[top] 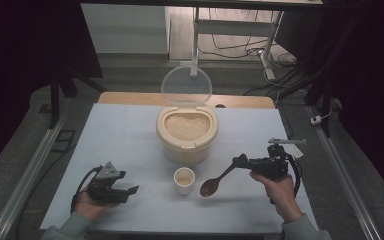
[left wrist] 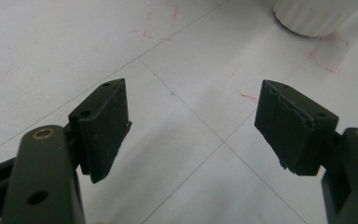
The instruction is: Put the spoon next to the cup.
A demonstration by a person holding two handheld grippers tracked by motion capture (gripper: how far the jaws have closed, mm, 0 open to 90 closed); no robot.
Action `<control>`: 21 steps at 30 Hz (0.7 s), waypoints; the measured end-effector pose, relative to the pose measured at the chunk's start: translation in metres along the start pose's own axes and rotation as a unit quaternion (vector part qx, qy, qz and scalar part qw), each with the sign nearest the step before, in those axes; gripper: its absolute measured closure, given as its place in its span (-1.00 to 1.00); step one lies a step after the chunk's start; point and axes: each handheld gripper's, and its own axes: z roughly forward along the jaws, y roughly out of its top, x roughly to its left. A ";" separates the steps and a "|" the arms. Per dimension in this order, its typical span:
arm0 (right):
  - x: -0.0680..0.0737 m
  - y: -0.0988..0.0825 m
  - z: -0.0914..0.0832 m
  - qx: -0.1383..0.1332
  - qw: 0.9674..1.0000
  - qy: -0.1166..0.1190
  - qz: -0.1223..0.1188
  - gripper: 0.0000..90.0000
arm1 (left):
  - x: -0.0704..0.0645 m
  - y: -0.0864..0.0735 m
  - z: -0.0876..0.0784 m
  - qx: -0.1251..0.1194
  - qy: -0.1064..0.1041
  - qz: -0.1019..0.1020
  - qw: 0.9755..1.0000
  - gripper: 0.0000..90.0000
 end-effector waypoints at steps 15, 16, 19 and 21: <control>-0.007 -0.008 0.029 0.081 0.997 0.016 0.002 0.83 | 0.000 0.000 0.001 0.004 0.000 0.002 1.000 -0.44; -0.008 -0.008 0.031 0.085 0.996 0.015 0.002 0.83 | 0.000 0.000 0.001 0.004 0.000 0.001 1.000 -0.44; -0.011 -0.008 0.035 0.092 0.996 0.008 0.001 0.83 | 0.000 0.000 0.002 0.005 0.000 0.003 1.000 -0.44; -0.014 -0.008 0.037 0.094 0.996 0.009 0.004 0.83 | 0.000 0.000 0.002 0.006 0.000 0.004 1.000 -0.44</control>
